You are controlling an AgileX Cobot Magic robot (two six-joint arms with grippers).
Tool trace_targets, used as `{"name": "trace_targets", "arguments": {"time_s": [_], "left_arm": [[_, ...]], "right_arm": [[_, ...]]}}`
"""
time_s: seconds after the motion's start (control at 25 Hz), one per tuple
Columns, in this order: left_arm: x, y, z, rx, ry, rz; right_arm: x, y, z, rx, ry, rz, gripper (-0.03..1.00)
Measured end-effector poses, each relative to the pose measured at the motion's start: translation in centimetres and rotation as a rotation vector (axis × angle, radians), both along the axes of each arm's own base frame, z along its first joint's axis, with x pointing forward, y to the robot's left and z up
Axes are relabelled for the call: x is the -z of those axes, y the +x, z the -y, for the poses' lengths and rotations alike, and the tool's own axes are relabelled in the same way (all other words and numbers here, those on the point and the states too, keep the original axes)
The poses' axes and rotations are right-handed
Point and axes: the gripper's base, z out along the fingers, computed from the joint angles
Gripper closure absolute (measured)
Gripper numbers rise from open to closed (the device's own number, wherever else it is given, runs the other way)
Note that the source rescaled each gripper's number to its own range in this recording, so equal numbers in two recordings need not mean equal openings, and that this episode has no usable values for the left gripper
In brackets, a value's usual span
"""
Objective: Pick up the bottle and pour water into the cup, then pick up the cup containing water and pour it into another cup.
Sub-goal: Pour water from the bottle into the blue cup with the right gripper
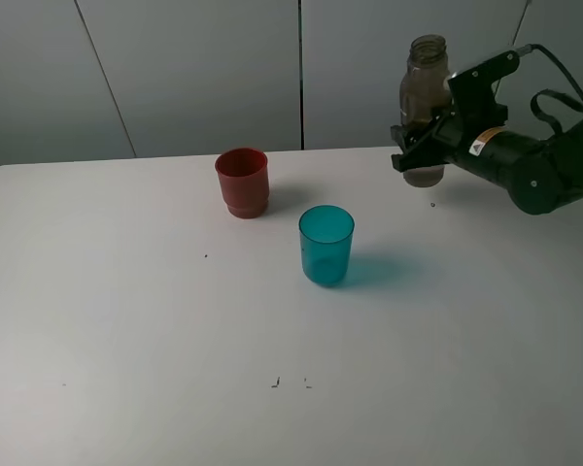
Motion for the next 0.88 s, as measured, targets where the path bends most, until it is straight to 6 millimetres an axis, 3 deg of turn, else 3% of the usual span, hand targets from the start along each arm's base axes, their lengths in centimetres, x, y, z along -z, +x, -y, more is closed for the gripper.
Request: {"name": "trace_targets", "arguments": {"time_s": [0.88], "left_arm": [[0.0,0.0,0.0,0.000,0.000,0.000]], "right_arm": [[0.3,-1.0,-1.6,-0.300,-0.443,0.169,0.94]]}}
